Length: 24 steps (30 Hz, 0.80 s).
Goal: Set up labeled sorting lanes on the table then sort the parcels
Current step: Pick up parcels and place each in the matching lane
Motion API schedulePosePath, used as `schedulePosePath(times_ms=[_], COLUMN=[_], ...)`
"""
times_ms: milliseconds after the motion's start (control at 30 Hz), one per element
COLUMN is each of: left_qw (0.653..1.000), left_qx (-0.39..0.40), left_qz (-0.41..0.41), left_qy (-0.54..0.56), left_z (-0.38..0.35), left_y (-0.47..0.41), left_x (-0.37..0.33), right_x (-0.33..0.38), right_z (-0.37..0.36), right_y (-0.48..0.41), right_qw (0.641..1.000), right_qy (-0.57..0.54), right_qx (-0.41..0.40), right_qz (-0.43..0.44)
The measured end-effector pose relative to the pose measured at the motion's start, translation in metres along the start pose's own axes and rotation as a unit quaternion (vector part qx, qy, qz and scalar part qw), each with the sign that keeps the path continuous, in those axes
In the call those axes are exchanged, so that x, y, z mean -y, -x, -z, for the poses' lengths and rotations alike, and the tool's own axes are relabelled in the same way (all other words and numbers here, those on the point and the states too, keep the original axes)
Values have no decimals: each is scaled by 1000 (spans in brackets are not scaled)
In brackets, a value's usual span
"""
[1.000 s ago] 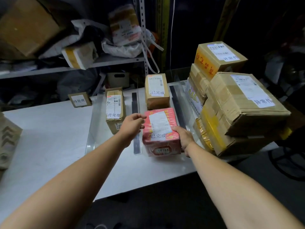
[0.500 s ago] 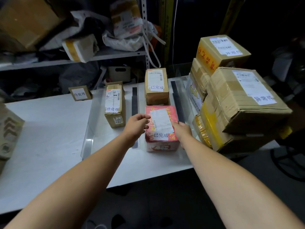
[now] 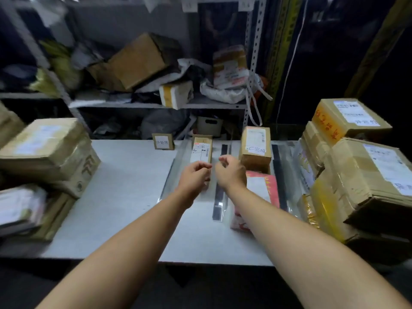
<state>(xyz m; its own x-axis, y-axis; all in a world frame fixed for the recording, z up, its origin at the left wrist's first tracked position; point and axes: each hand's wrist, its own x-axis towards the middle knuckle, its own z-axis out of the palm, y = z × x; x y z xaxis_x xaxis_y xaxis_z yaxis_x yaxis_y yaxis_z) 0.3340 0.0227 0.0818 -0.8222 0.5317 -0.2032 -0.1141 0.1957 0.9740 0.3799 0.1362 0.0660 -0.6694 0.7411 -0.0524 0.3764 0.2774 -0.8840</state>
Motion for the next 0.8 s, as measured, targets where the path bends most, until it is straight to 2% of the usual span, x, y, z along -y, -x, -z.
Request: schedulePosePath(times_ms=[300, 467, 600, 800], left_qw=[985, 968, 955, 951], left_qx=[-173, -252, -297, -305], left_qz=[-12, -22, 11, 52], left_qy=[20, 7, 8, 20], left_z=[182, 318, 413, 501], left_y=[23, 47, 52, 36], left_x=[2, 13, 38, 57], right_x=[134, 192, 217, 229], right_z=[-148, -266, -349, -419], right_y=[53, 91, 108, 98], right_qw=[980, 968, 970, 966], right_qy=[-18, -39, -48, -88], right_qx=[152, 212, 226, 224], right_qz=[125, 127, 81, -93])
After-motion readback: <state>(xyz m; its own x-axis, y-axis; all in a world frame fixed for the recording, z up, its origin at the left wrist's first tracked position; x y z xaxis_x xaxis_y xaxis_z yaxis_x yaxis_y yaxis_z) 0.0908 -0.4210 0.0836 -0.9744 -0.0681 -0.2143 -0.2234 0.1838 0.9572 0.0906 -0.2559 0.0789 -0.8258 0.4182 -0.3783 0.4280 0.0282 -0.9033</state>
